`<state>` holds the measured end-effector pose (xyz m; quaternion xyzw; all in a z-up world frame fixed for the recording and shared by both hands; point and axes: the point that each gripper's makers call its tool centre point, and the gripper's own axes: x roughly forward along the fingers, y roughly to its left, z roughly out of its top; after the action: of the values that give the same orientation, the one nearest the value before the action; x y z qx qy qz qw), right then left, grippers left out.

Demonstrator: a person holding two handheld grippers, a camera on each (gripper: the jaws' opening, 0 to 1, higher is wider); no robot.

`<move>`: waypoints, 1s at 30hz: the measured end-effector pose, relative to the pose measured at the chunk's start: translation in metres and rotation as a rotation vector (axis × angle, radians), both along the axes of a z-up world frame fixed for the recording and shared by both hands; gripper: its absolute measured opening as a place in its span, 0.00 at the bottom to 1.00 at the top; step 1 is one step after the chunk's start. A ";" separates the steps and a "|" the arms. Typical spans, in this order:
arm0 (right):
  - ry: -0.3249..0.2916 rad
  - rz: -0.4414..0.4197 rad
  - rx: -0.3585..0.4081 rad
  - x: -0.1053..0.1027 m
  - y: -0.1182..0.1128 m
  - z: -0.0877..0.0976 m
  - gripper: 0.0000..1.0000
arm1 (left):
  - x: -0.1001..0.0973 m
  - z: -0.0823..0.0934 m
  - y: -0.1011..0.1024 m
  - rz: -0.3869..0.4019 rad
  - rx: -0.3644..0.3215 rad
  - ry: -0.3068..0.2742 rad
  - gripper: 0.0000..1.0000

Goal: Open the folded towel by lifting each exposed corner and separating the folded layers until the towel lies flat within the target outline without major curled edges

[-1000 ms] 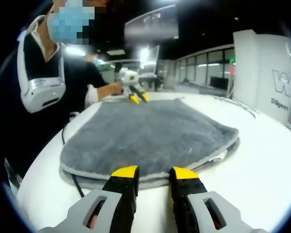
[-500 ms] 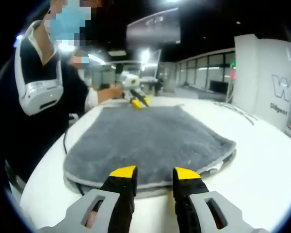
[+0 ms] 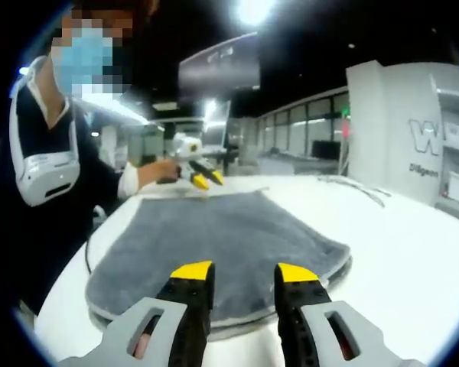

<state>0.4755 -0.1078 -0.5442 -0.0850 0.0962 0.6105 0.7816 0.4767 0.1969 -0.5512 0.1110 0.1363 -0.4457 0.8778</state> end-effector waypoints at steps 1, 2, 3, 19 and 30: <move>-0.011 -0.004 -0.006 0.003 0.000 0.001 0.29 | 0.000 0.001 -0.001 -0.002 -0.001 0.001 0.27; -0.014 -0.006 -0.013 0.005 -0.001 0.001 0.30 | 0.000 0.002 -0.001 -0.003 0.000 0.002 0.27; -0.023 -0.005 -0.018 0.007 -0.001 0.002 0.31 | 0.000 0.002 -0.002 -0.005 0.007 0.003 0.27; -0.058 0.128 -0.159 0.017 0.003 -0.013 0.40 | 0.025 -0.002 -0.004 -0.065 0.088 0.001 0.30; -0.061 0.181 -0.167 0.038 0.005 -0.018 0.45 | 0.046 -0.010 -0.009 -0.118 0.064 -0.004 0.32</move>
<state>0.5134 -0.1030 -0.5619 -0.1767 0.1150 0.6656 0.7159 0.5231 0.1881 -0.5613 0.1475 0.1419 -0.4919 0.8462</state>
